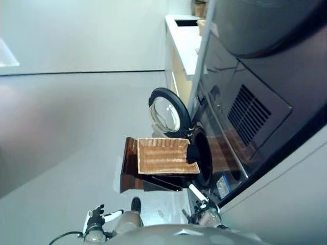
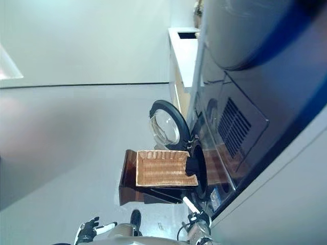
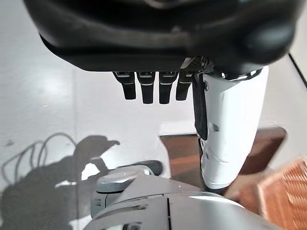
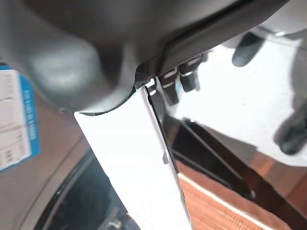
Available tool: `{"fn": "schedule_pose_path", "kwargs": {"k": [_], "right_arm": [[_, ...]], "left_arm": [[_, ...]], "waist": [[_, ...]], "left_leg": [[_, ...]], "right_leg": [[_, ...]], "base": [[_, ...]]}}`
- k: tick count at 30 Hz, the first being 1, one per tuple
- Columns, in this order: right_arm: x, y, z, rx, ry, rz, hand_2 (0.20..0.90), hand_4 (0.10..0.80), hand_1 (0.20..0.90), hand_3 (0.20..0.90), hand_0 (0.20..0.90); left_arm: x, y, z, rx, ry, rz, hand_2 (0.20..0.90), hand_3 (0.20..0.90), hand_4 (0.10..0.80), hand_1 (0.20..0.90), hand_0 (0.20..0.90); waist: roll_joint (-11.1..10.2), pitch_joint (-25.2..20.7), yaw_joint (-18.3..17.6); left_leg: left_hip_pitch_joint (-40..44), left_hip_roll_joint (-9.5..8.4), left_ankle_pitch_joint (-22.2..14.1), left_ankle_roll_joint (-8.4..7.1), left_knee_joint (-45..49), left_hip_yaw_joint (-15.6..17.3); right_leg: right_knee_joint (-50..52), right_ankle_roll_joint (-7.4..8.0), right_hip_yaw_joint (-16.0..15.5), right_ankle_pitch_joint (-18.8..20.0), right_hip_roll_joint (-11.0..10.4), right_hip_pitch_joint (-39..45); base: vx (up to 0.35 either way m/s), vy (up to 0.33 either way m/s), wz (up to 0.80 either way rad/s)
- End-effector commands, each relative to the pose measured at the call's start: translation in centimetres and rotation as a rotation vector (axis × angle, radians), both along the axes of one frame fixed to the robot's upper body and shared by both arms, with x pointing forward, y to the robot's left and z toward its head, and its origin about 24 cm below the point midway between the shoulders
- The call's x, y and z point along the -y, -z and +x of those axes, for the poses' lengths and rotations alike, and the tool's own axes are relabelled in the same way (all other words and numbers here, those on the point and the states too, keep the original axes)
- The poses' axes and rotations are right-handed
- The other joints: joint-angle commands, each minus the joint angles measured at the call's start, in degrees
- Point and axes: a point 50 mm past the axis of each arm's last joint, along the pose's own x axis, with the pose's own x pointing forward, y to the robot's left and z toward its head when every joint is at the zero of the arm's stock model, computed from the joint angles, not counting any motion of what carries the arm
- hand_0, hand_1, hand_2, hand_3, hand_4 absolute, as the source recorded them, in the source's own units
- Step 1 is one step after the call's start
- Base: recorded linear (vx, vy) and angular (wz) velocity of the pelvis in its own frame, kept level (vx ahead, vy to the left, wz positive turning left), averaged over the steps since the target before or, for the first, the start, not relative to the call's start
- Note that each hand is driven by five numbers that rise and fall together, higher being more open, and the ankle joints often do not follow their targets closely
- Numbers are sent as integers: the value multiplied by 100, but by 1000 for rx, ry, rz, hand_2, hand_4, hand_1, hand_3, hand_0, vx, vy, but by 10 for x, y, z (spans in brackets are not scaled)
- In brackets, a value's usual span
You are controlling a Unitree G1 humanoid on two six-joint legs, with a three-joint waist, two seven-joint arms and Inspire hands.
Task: Pick up the clothes and place them into the washing machine
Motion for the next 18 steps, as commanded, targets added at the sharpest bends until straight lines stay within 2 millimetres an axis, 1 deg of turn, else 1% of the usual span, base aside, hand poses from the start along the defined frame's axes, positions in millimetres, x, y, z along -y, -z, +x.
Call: {"fn": "schedule_pose_path", "kwargs": {"k": [1, 2, 3, 5, 6, 7, 9, 11, 12, 13, 14, 15, 16, 17, 18], "right_arm": [[12, -11, 23, 105, -7, -68, 900, 800, 900, 900, 900], [9, -11, 22, 105, -10, -57, 900, 800, 900, 900, 900], [4, -10, 22, 110, -17, -38, 900, 800, 900, 900, 900], [-2, -10, 24, 113, -34, -22, 900, 800, 900, 900, 900], [-7, -11, 25, 127, -32, -4, 900, 800, 900, 900, 900], [-9, -11, 25, 131, -35, 3, 900, 800, 900, 900, 900], [-11, -10, 25, 142, -32, 24, 900, 800, 900, 900, 900], [-10, -9, 22, 141, -21, 30, 900, 800, 900, 900, 900], [-9, -10, 22, 149, -5, 36, 900, 800, 900, 900, 900], [-9, -10, 22, 149, -5, 36, 900, 800, 900, 900, 900], [-11, -10, 24, 155, -9, 37, 900, 800, 900, 900, 900], [-11, -11, 24, 160, -7, 42, 900, 800, 900, 900, 900], [-11, -11, 25, 160, -12, 41, 900, 800, 900, 900, 900], [-11, -11, 25, 161, -12, 41, 900, 800, 900, 900, 900], [-11, -11, 25, 160, -17, 40, 900, 800, 900, 900, 900]], "left_arm": [[9, -2, 10, 59, 44, 8, 900, 900, 800, 900, 900], [7, -3, 16, 77, 54, 18, 900, 900, 800, 900, 900], [4, -7, 26, 113, 56, 28, 900, 900, 800, 900, 900], [-1, -12, 40, 169, 50, 46, 900, 900, 800, 900, 900], [0, -15, 49, 202, 51, 49, 900, 900, 800, 900, 900], [-1, -17, 54, 220, 60, 50, 900, 900, 800, 900, 900], [2, -20, 62, 242, 105, 47, 900, 900, 800, 900, 900], [4, -21, 67, 257, 131, 41, 900, 900, 800, 900, 900], [3, -21, 66, 248, 142, 40, 900, 900, 800, 900, 900], [3, -21, 66, 248, 142, 40, 900, 900, 800, 900, 900], [2, -21, 66, 243, 142, 40, 900, 900, 800, 900, 900], [1, -20, 64, 232, 141, 41, 900, 900, 800, 900, 900], [0, -19, 63, 220, 146, 43, 900, 900, 800, 900, 900], [0, -19, 63, 220, 146, 43, 900, 900, 800, 900, 900], [0, -18, 60, 209, 142, 41, 900, 900, 800, 900, 900]], "waist": [[114, -283, -146], [69, -312, -127], [13, -315, -119], [-70, -326, -79], [-127, -353, -76], [-150, -358, -72], [-207, -342, -103], [-235, -327, -141], [-176, -264, -223], [-181, -260, -220], [-142, -210, -256], [-96, -181, -286], [-67, -148, -316], [-70, -146, -317], [-24, -131, -338]], "left_leg": [[52, -38, 325, 343, -314, -10], [158, -114, 230, 415, -272, 4], [219, -182, 128, 482, -217, 106], [309, -287, -68, 602, -134, 157], [358, -382, -202, 688, -102, 193], [427, -428, -286, 744, -84, 233], [480, -562, -488, 872, 36, 261], [555, -681, -696, 1003, 176, 229], [726, -724, -831, 1125, 236, 197], [726, -729, -833, 1125, 239, 202], [808, -732, -876, 1174, 232, 190], [897, -733, -905, 1212, 206, 151], [1009, -757, -961, 1237, 172, 140], [1010, -760, -960, 1237, 171, 140], [1122, -755, -996, 1251, 120, 124]], "right_leg": [[-999, 1003, 120, 60, -575, 1256], [-864, 1069, 155, 58, -672, 1259], [-645, 1137, 186, 112, -778, 1243], [-336, 1238, 250, 235, -902, 1123], [-154, 1306, 292, 390, -989, 1069], [54, 1323, 333, 449, -1031, 967], [442, 1375, 354, 828, -1103, 821], [945, 1367, 366, 1227, -1132, 653], [1623, 1328, 341, 1547, -1084, 399], [1655, 1328, 349, 1531, -1089, 383], [1915, 1293, 317, 1576, -1037, 252], [2110, 1249, 270, 1527, -982, 149], [2272, 1201, 197, 1415, -959, -1], [2276, 1201, 197, 1411, -962, -1], [2299, 1129, 82, 1218, -930, -234]], "base": [[394, 291, -60], [302, 212, -78], [274, 196, -88], [242, 190, -79], [234, 187, -35], [222, 187, 10], [186, 160, 9], [210, 195, -32], [166, 181, -6], [154, 187, -6], [92, 105, -20], [161, 153, -31], [116, 96, -17], [135, 94, -2], [207, 77, -9]]}}
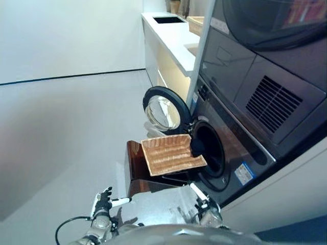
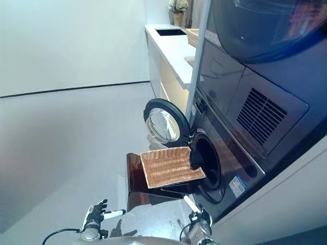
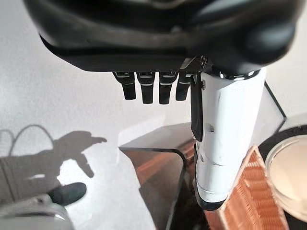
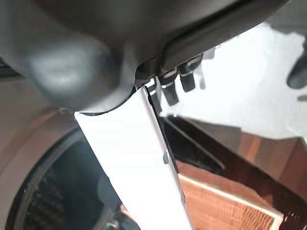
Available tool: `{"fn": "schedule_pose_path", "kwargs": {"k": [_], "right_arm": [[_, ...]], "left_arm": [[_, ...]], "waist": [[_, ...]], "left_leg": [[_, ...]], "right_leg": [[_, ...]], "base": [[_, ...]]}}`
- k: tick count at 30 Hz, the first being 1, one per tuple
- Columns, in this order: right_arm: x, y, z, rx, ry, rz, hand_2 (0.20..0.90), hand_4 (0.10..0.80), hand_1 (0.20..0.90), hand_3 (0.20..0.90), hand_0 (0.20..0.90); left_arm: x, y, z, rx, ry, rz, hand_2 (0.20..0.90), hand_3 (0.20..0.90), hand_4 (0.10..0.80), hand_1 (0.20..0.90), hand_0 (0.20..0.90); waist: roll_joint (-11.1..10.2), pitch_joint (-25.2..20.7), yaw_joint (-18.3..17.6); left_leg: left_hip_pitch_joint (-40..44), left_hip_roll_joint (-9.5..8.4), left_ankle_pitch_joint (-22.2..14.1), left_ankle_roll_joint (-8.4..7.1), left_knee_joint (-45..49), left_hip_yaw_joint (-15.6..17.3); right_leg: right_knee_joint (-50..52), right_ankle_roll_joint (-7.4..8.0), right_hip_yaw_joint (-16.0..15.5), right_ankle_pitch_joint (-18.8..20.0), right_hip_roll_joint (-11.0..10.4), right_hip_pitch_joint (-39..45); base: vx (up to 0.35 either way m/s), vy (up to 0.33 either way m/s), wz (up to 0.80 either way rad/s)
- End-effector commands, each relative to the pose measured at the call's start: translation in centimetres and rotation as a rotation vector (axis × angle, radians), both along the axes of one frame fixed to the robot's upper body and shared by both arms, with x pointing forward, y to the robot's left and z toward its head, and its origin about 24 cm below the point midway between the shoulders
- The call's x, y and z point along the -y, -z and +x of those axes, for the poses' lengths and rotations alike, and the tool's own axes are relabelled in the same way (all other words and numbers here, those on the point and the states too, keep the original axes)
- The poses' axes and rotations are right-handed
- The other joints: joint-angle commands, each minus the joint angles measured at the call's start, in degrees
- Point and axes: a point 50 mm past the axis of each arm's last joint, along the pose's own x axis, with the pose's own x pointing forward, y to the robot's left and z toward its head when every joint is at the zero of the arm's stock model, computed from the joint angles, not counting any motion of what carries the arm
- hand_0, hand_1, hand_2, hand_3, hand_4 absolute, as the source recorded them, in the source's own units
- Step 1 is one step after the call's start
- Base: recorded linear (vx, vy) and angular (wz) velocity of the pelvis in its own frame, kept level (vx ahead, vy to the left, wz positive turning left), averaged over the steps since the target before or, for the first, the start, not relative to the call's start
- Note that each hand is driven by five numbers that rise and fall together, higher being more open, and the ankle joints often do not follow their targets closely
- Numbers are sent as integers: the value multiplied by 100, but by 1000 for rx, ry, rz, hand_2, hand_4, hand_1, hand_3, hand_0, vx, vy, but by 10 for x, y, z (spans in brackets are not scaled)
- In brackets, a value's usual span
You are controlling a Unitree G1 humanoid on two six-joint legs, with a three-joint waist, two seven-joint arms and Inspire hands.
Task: Pick up the clothes and place them into the washing machine
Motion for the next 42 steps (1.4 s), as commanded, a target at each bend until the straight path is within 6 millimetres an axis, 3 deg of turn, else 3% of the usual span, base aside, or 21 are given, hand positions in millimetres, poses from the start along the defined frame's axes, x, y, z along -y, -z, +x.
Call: {"fn": "schedule_pose_path", "kwargs": {"k": [1, 3, 4, 5, 6, 7, 9, 11, 16, 18, 20, 21, 26, 29, 31, 33, 42], "right_arm": [[3, -13, 31, 142, -5, -19, 900, 800, 900, 900, 900], [4, -14, 31, 139, -8, -24, 900, 800, 900, 900, 900], [7, -14, 31, 131, -11, -32, 900, 800, 900, 900, 900], [7, -13, 31, 130, -12, -32, 900, 800, 900, 900, 900], [9, -14, 31, 124, -16, -38, 900, 800, 900, 900, 900], [11, -14, 33, 124, -21, -43, 900, 800, 900, 900, 900], [10, -15, 35, 126, -23, -43, 900, 800, 900, 900, 900], [11, -13, 30, 122, -30, -42, 900, 800, 900, 900, 900], [14, -11, 23, 106, -38, -49, 900, 800, 900, 900, 900], [16, -12, 25, 116, -52, -61, 900, 800, 900, 900, 900], [17, -12, 26, 122, -52, -64, 900, 800, 900, 900, 900], [16, -15, 32, 145, -67, -69, 900, 800, 900, 900, 900], [18, -19, 40, 175, -98, -86, 900, 800, 900, 900, 900], [15, -28, 54, 253, -164, -105, 900, 800, 900, 900, 900], [17, -26, 50, 238, -195, -119, 900, 800, 900, 900, 900], [21, -24, 45, 199, -247, -163, 900, 800, 900, 900, 900], [23, -21, 39, 186, -235, -160, 900, 800, 900, 900, 900]], "left_arm": [[-13, -9, 17, 86, -17, 27, 900, 900, 800, 900, 900], [-12, -8, 17, 83, -18, 24, 900, 900, 800, 900, 900], [-8, -7, 15, 80, -13, 13, 900, 900, 800, 900, 900], [-8, -7, 15, 79, -13, 13, 900, 900, 800, 900, 900], [-6, -8, 17, 94, -8, 10, 900, 900, 800, 900, 900], [-6, -8, 18, 97, -8, 12, 900, 900, 800, 900, 900], [-5, -9, 19, 106, -8, 11, 900, 900, 800, 900, 900], [-2, -9, 21, 120, -3, 8, 900, 900, 800, 900, 900], [9, -7, 19, 115, -5, -21, 900, 900, 800, 900, 900], [13, -7, 22, 124, -9, -41, 900, 900, 800, 900, 900], [14, -7, 23, 126, -8, -47, 900, 900, 800, 900, 900], [19, -7, 25, 137, 2, -62, 900, 900, 800, 900, 900], [17, -6, 23, 121, -3, -66, 900, 900, 800, 900, 900], [15, -7, 22, 135, -29, -65, 900, 900, 800, 900, 900], [14, -6, 21, 130, -29, -63, 900, 900, 800, 900, 900], [12, -6, 18, 122, -26, -58, 900, 900, 800, 900, 900], [8, -4, 12, 107, -41, -55, 900, 900, 800, 900, 900]], "waist": [[-41, 64, -100], [-38, 107, -137], [-147, 129, -191], [-118, 158, -216], [-177, 209, -281], [-179, 233, -312], [-159, 260, -352], [-270, 135, -398], [-226, -31, -452], [-212, -72, -465], [-204, -65, -468], [-223, -32, -430], [-303, 118, -334], [-298, 83, -349], [-293, 61, -355], [-225, -54, -382], [-108, -121, -398]], "left_leg": [[-127, -66, -26, -123, -22, -213], [-23, -79, -84, -161, -68, -254], [166, -196, -231, -243, -131, -344], [213, -172, -237, -247, -143, -375], [385, -199, -361, -321, -197, -447], [483, -179, -429, -363, -219, -474], [557, -144, -486, -386, -226, -521], [641, -132, -629, -451, -223, -708], [552, 72, -642, -603, 77, -919], [407, 253, -530, -759, 563, -1033], [320, 277, -465, -806, 804, -1057], [90, 315, -223, -887, 1380, -1067], [-309, 271, 231, -934, 2338, -1162], [-212, 312, 349, -940, 2023, -1075], [-158, 343, 348, -937, 1901, -1021], [28, 483, 504, -996, 1520, -965], [176, 608, 816, -1066, 1182, -980]], "right_leg": [[-647, -538, -604, 555, 163, 78], [-1083, -547, -788, 533, 99, 1], [-2297, -438, -937, 856, -11, -206], [-2388, -437, -984, 892, 11, -107], [-3215, -303, -1014, 1325, -112, -390], [-3523, -237, -1043, 1476, -110, -430], [-3633, -211, -935, 1556, -85, -433], [-3687, -271, -521, 1613, 52, -207], [-3655, -378, -603, 1505, 236, -9], [-3692, -530, -659, 1292, 433, 186], [-3747, -567, -683, 1250, 486, 278], [-3789, -670, -704, 1146, 564, 437], [-3738, -864, -628, 1011, 654, 653], [-3683, -847, -577, 968, 679, 642], [-3684, -845, -567, 945, 699, 645], [-3717, -833, -643, 867, 770, 657], [-3732, -869, -809, 733, 842, 720]], "base": [[213, 74, -25], [237, -53, -35], [263, -111, -6], [383, -192, 11], [285, -137, 13], [352, -172, 23], [195, -102, 23], [262, -160, 48], [227, -197, 70], [198, -228, 58], [135, -168, 59], [191, -248, 30], [115, -136, 2], [115, -33, -26], [54, -16, -36], [84, -13, 10], [28, -5, 15]]}}
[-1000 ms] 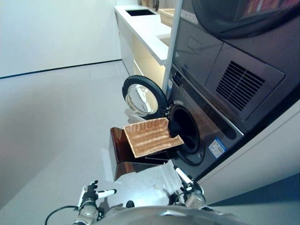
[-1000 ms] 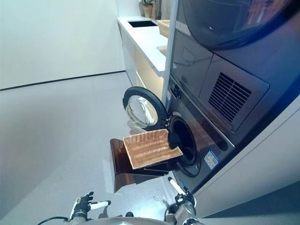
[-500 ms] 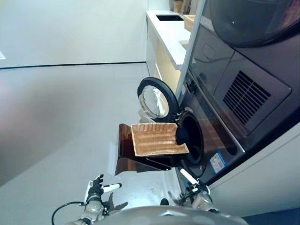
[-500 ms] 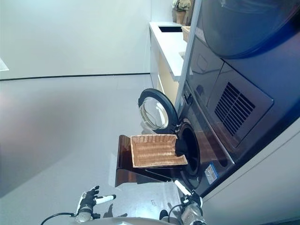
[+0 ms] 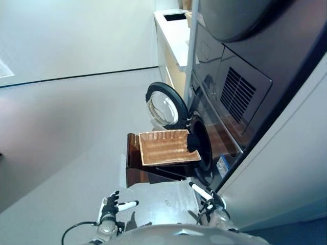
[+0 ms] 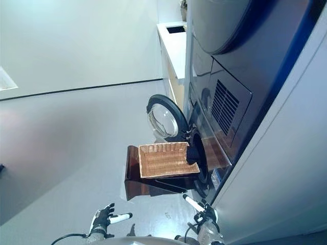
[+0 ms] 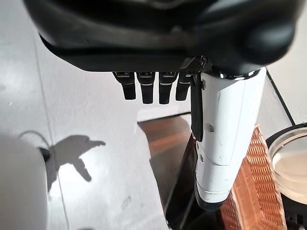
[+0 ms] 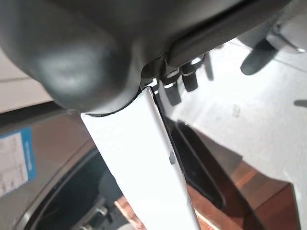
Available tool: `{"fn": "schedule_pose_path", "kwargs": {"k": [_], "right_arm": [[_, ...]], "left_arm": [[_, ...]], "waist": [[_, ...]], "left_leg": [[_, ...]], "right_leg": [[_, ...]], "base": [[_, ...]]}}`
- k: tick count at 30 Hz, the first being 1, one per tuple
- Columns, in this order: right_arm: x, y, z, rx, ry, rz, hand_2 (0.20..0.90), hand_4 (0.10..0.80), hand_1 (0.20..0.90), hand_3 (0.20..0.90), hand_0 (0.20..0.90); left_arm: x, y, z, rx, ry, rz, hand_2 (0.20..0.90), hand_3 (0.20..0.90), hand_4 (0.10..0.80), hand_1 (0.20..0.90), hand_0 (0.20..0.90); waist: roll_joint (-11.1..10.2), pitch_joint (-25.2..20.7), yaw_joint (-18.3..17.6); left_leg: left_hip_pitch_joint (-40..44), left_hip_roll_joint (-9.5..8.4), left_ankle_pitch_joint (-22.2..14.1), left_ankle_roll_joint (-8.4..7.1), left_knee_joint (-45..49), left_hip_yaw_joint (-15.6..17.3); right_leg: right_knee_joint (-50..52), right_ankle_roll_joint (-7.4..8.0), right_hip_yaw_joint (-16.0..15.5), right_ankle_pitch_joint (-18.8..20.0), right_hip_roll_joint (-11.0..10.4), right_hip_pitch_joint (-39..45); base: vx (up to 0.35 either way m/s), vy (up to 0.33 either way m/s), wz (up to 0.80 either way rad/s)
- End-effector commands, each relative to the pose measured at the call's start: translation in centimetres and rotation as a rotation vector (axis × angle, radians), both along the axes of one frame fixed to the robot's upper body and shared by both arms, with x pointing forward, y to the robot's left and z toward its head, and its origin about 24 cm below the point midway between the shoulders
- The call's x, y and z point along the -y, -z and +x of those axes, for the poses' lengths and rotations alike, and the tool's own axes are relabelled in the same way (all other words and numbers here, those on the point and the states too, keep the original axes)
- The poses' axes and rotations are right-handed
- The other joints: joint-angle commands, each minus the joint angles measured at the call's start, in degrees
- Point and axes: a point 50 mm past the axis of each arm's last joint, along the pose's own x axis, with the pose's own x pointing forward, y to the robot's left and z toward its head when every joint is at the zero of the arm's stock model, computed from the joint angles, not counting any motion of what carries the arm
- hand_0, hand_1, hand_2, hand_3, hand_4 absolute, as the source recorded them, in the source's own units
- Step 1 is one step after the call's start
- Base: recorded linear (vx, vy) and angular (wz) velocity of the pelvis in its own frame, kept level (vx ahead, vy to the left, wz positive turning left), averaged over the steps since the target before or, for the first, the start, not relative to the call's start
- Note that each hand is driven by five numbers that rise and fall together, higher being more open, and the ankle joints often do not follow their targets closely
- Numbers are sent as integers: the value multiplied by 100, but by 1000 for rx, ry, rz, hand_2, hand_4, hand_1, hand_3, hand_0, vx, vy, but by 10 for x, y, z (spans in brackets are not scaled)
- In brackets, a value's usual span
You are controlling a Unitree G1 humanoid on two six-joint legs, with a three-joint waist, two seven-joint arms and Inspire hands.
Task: Pick up the clothes and place them into the washing machine
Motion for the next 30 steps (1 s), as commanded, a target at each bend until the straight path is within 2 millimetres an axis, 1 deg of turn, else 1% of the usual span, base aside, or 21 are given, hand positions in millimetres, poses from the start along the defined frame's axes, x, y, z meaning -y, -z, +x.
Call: {"fn": "schedule_pose_path", "kwargs": {"k": [1, 5, 8, 14, 18, 22, 26, 27, 28, 29, 30], "right_arm": [[-2, -16, 38, 158, -46, -32, 900, 800, 900, 900, 900], [-4, -17, 40, 167, -58, -23, 900, 800, 900, 900, 900], [-2, -17, 39, 162, -56, -31, 900, 800, 900, 900, 900], [-2, -16, 36, 150, -55, -37, 900, 800, 900, 900, 900], [0, -13, 32, 119, -70, -66, 900, 800, 900, 900, 900], [1, -12, 28, 101, -82, -71, 900, 800, 900, 900, 900], [6, -14, 32, 99, -90, -95, 900, 800, 900, 900, 900], [8, -15, 35, 107, -96, -101, 900, 800, 900, 900, 900], [13, -16, 36, 101, -126, -129, 900, 800, 900, 900, 900], [15, -16, 36, 97, -123, -132, 900, 800, 900, 900, 900], [15, -16, 36, 97, -123, -132, 900, 800, 900, 900, 900]], "left_arm": [[-20, -7, 11, 70, -25, 57, 900, 900, 800, 900, 900], [-22, -7, 9, 65, -29, 58, 900, 900, 800, 900, 900], [-20, -8, 11, 71, -17, 53, 900, 900, 800, 900, 900], [-20, -8, 13, 77, -11, 58, 900, 900, 800, 900, 900], [-20, -7, 11, 70, -19, 56, 900, 900, 800, 900, 900], [-20, -7, 11, 72, -24, 51, 900, 900, 800, 900, 900], [-18, -8, 15, 85, -25, 38, 900, 900, 800, 900, 900], [-16, -9, 19, 98, -24, 25, 900, 900, 800, 900, 900], [-9, -11, 25, 121, 13, 5, 900, 900, 800, 900, 900], [-8, -12, 28, 129, 4, -15, 900, 900, 800, 900, 900], [-8, -12, 28, 129, 4, -15, 900, 900, 800, 900, 900]], "waist": [[-66, 8, -102], [-72, -2, -107], [-65, -13, -109], [-47, -32, -130], [-46, -48, -152], [-55, -68, -149], [-104, -16, -158], [-114, 4, -163], [-101, 9, -175], [-87, 11, -187], [-86, 13, -185]], "left_leg": [[-71, -37, 1011, 166, 140, -37], [-12, -5, 1096, 148, 77, -48], [11, 15, 1128, 144, 17, -52], [41, 34, 1104, 137, -78, -16], [86, 37, 1067, 138, -188, 17], [89, 44, 1043, 129, -201, 18], [-4, -19, 1053, 120, -59, 8], [-36, -50, 1022, 112, 41, 26], [-81, -104, 887, 138, 111, 28], [-53, -144, 771, 168, 51, 23], [-53, -143, 770, 169, 51, 25]], "right_leg": [[-938, 368, -117, 434, -134, 399], [-923, 365, -151, 402, -123, 423], [-940, 369, -168, 390, -112, 445], [-966, 381, -183, 380, -109, 464], [-973, 396, -189, 389, -111, 466], [-970, 404, -182, 391, -114, 450], [-958, 421, -192, 465, -180, 419], [-964, 436, -193, 503, -230, 400], [-941, 456, -156, 549, -281, 338], [-915, 482, -144, 582, -309, 292], [-913, 483, -143, 581, -309, 292]], "base": [[39, -2, -19], [29, -9, -17], [9, -2, 1], [6, 8, -3], [3, 17, 27], [-22, 14, -32], [-62, 26, 13], [-110, 69, 0], [-152, 108, 2], [-109, 85, 12], [-147, 145, 20]]}}
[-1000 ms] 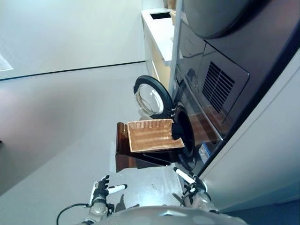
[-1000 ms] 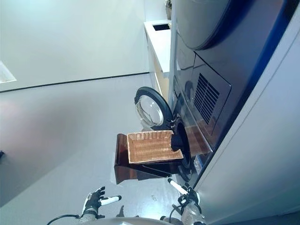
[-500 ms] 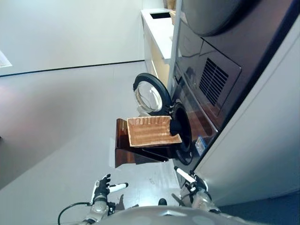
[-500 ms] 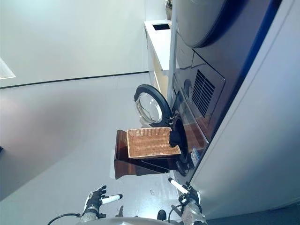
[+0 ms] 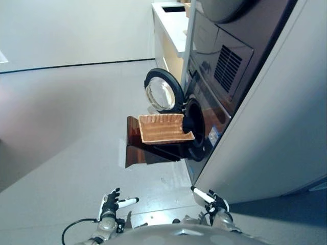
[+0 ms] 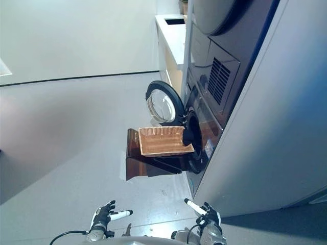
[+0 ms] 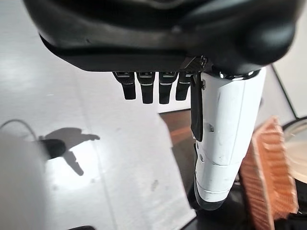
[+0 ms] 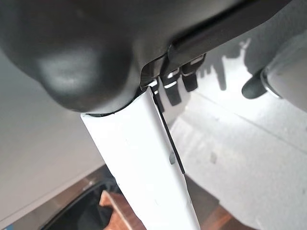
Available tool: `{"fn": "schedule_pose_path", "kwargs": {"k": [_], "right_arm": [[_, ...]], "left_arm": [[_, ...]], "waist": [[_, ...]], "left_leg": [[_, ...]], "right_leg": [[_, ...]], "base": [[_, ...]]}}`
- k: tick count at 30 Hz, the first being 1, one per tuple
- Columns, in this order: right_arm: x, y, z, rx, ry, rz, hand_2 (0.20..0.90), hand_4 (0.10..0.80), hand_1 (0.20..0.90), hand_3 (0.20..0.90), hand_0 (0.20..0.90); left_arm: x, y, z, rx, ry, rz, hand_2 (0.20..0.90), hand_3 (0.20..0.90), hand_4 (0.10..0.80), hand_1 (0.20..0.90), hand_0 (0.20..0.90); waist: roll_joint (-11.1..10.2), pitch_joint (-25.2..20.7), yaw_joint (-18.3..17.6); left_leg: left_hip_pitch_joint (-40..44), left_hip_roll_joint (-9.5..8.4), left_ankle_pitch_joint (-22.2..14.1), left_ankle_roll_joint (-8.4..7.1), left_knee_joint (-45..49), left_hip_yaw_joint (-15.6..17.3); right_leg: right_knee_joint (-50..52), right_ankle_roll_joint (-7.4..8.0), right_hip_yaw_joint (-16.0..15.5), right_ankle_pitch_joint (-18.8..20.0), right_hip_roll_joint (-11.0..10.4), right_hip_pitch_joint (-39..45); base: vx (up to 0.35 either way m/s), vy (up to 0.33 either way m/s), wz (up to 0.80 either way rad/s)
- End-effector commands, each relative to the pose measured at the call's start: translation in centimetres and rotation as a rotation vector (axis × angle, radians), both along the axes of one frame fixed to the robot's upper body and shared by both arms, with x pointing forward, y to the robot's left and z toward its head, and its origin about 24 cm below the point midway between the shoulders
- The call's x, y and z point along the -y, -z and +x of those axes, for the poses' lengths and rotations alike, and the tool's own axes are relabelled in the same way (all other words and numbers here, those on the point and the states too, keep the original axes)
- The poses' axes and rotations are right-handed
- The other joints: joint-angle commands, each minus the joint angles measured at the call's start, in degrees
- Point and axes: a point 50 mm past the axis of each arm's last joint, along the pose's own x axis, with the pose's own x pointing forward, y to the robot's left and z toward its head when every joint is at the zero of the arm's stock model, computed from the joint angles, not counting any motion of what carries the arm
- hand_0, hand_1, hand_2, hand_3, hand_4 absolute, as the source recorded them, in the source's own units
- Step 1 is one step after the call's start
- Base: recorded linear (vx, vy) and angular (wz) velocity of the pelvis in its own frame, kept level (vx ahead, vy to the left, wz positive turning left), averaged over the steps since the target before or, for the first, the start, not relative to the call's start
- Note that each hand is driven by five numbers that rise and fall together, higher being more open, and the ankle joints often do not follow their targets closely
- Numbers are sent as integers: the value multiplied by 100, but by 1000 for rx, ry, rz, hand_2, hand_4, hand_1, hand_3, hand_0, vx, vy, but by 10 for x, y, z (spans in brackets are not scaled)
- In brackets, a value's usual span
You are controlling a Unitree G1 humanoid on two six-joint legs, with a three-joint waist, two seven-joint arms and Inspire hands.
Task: Pick up the clothes and place them into the washing machine
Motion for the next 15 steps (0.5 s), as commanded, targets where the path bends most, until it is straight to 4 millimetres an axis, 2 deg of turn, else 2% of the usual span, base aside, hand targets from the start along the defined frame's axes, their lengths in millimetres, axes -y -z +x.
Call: {"fn": "schedule_pose_path", "kwargs": {"k": [1, 3, 4, 5, 7, 8, 10, 12, 15], "right_arm": [[4, -18, 42, 154, -40, -37, 900, 800, 900, 900, 900], [7, -17, 40, 162, -13, -16, 900, 800, 900, 900, 900], [7, -17, 40, 162, -13, -16, 900, 800, 900, 900, 900], [10, -15, 33, 148, 25, -15, 900, 800, 900, 900, 900], [13, -15, 31, 157, 92, 6, 900, 800, 900, 900, 900], [13, -15, 30, 161, 103, 17, 900, 800, 900, 900, 900], [11, -12, 26, 124, 65, 15, 900, 800, 900, 900, 900], [12, -11, 25, 114, 65, 7, 900, 800, 900, 900, 900], [8, -9, 22, 101, 49, 26, 900, 800, 900, 900, 900]], "left_arm": [[-1, -15, 38, 164, 31, -32, 900, 900, 800, 900, 900], [3, -18, 47, 180, 73, -36, 900, 900, 800, 900, 900], [3, -18, 47, 180, 73, -36, 900, 900, 800, 900, 900], [7, -17, 47, 169, 115, -42, 900, 900, 800, 900, 900], [6, -19, 51, 167, 140, -34, 900, 900, 800, 900, 900], [5, -18, 50, 162, 140, -35, 900, 900, 800, 900, 900], [2, -17, 51, 141, 151, -30, 900, 900, 800, 900, 900], [1, -18, 51, 141, 156, -27, 900, 900, 800, 900, 900], [-4, -16, 48, 125, 119, -24, 900, 900, 800, 900, 900]], "waist": [[-103, -102, -111], [-71, -113, -185], [-69, -114, -182], [-50, -160, -235], [-75, -149, -298], [-116, -107, -338], [-191, -66, -344], [-208, -34, -325], [-260, 35, -263]], "left_leg": [[490, -94, 828, -78, -66, -89], [633, -139, 422, 28, -360, 56], [634, -138, 420, 29, -360, 59], [682, -238, 196, 108, -541, 77], [676, -394, 29, 225, -624, 84], [701, -450, -201, 296, -703, 168], [701, -586, -331, 404, -746, 204], [666, -638, -343, 463, -686, 218], [598, -816, -366, 600, -598, 240]], "right_leg": [[-1979, 411, 15, 1263, -201, 891], [-1980, 499, 18, 1414, -313, 784], [-1982, 500, 20, 1416, -312, 784], [-2017, 583, 11, 1562, -422, 647], [-1958, 666, 43, 1702, -537, 476], [-1923, 710, 88, 1730, -600, 411], [-1915, 782, 234, 1830, -672, 331], [-1884, 798, 299, 1862, -690, 291], [-1777, 826, 401, 1952, -758, 165]], "base": [[-175, 155, 12], [-199, 154, -8], [-218, 164, -35], [-230, 186, -15], [-277, 203, 11], [-240, 151, 20], [-241, 159, 5], [-144, 93, -11], [-175, 101, -14]]}}
